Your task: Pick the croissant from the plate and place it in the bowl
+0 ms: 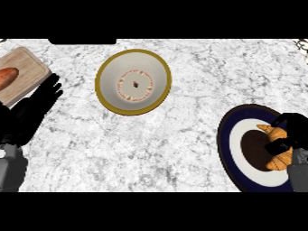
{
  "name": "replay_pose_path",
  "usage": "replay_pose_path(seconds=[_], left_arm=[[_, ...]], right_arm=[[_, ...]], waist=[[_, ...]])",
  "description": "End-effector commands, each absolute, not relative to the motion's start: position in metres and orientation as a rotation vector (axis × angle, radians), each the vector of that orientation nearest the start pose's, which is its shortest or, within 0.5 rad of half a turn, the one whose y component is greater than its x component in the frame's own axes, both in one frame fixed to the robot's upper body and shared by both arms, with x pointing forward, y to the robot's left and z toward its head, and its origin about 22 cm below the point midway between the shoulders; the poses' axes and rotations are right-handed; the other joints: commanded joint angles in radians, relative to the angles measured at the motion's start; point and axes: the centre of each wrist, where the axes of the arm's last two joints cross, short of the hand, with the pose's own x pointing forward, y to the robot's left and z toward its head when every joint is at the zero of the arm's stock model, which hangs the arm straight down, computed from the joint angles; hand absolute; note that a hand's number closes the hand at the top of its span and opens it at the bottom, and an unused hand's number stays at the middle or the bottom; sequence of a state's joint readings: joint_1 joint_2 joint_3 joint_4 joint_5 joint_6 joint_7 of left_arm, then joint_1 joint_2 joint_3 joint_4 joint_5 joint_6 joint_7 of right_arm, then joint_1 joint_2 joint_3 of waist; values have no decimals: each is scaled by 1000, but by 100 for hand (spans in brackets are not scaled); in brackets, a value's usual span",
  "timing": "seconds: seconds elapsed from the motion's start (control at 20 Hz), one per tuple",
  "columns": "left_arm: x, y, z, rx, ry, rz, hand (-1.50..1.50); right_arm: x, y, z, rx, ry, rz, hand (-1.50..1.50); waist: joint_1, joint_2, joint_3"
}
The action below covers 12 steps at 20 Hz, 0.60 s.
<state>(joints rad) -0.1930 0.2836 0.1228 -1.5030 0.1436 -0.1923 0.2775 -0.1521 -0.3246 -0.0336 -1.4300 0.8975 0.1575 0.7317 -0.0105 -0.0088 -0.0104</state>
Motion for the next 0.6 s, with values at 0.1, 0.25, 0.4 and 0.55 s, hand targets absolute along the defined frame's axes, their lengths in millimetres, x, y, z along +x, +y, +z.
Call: replay_pose_path(seconds=[0.1,0.25,0.4,0.55], left_arm=[[291,295,68,42,-1410,-212,0],[283,307,49,36,-1408,-186,0],[294,316,70,57,-1417,-197,0],[286,302,71,31,-1425,-197,0]], right_arm=[[230,-164,14,-904,-798,785,150],[203,-136,37,-964,-846,777,150],[179,-107,69,-976,-909,769,150],[160,-96,104,-1023,-955,767,150]], waist=[[-2,-6,9],[-5,0,8],[-3,1,9],[8,1,10]])
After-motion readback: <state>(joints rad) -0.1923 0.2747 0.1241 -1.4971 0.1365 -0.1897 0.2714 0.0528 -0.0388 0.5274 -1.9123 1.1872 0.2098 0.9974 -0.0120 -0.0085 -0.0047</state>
